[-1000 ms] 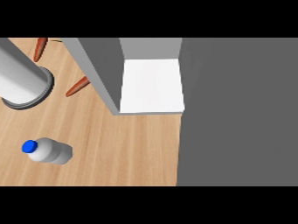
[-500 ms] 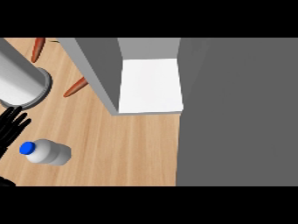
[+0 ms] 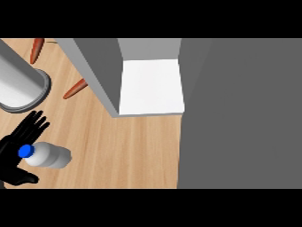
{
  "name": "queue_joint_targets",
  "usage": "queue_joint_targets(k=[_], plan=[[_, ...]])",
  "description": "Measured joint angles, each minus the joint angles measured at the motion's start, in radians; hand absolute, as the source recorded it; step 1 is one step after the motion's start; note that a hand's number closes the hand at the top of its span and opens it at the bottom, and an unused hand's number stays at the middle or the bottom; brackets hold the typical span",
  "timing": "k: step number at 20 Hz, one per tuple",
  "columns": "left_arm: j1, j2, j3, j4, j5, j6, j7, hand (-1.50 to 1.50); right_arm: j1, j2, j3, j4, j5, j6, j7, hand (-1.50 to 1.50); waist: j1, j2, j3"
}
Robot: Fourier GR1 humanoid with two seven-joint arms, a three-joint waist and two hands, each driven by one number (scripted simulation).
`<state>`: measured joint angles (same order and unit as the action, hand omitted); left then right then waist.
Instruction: Pick up the bottled water, place it into the cabinet and close the cabinet
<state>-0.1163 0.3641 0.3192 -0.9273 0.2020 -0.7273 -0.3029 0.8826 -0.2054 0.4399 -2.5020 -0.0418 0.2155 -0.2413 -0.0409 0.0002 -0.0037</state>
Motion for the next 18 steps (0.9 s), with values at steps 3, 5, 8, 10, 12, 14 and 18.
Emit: queue_joint_targets(k=[3, 5, 8, 10, 12, 14, 18], plan=[[-0.029, -0.010, -0.026, 0.098, -0.067, 0.015, -0.084, -1.50, 0.003, -0.014, -0.006, 0.001, 0.003, -0.002, -0.020, -1.50, 0.000, 0.002, -0.001], [-0.048, -0.022, -0.045, 0.161, -0.107, 0.036, -0.138, -1.50, 0.010, -0.017, 0.002, 0.003, 0.006, -0.008, -0.028, -1.50, -0.001, 0.003, -0.001], [-0.065, -0.029, -0.069, 0.237, -0.155, 0.065, -0.214, -1.50, 0.031, -0.033, -0.005, 0.004, 0.008, -0.009, -0.056, -1.50, -0.002, 0.003, -0.001], [-0.073, -0.040, -0.086, 0.275, -0.177, 0.080, -0.255, 1.50, 0.043, -0.040, 0.000, 0.005, 0.010, -0.011, -0.068, -1.50, -0.001, 0.003, -0.001], [-0.086, -0.045, -0.091, 0.316, -0.180, 0.082, -0.282, 1.50, 0.048, -0.047, -0.005, 0.004, 0.012, -0.016, -0.076, -1.50, -0.001, 0.004, -0.002], [-0.096, -0.046, -0.096, 0.346, -0.191, 0.101, -0.323, 1.50, 0.059, -0.053, 0.002, 0.005, 0.014, -0.019, -0.090, -1.50, -0.002, 0.003, -0.001], [-0.118, -0.038, -0.132, 0.385, -0.244, 0.158, -0.407, 1.50, 0.072, -0.073, -0.001, 0.005, 0.016, -0.019, -0.110, -1.50, -0.004, 0.003, 0.000]])
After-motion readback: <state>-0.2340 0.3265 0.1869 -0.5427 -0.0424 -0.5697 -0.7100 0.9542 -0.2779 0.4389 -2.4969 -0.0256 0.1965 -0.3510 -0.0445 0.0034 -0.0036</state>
